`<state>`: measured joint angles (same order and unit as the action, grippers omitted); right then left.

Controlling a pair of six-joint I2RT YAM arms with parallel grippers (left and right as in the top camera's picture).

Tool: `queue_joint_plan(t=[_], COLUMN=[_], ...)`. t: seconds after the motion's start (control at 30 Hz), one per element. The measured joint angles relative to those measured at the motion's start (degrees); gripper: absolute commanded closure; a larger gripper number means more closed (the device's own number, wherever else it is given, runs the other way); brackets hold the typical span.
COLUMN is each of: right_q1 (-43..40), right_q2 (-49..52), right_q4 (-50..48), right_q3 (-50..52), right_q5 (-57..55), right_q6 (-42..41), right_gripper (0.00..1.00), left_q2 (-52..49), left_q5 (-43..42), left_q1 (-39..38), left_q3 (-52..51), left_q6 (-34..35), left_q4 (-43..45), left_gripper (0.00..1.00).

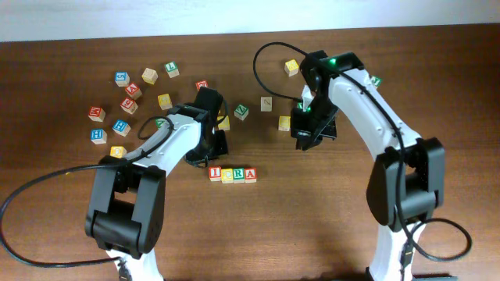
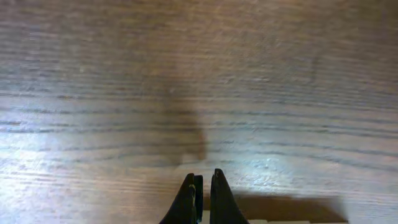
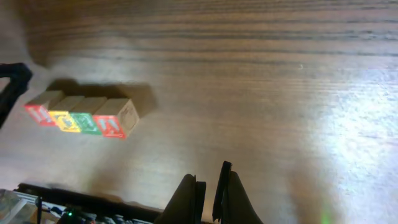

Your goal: Spell out ICRA

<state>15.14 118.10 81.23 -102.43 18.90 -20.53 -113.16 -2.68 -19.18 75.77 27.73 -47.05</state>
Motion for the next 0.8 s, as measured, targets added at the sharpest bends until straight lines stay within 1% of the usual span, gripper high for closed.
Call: queue_joint_plan(t=[0.17,0.8], right_q1=[0.0,0.0], right_q2=[-4.28,-4.31], right_q4=[0.72,-0.5], right_q3=[0.0,0.0], right_q5=[0.0,-1.05], right_q6=[0.02,0.04], right_gripper=[0.96,0.96], left_q2=[0.0,0.0], left_q5=[0.15,-2.73], left_q1=[0.0,0.0], left_q3=[0.0,0.0], left_q6=[0.04,0.0], left_q4=[-1.84,-3.96], left_gripper=[1.0,1.0])
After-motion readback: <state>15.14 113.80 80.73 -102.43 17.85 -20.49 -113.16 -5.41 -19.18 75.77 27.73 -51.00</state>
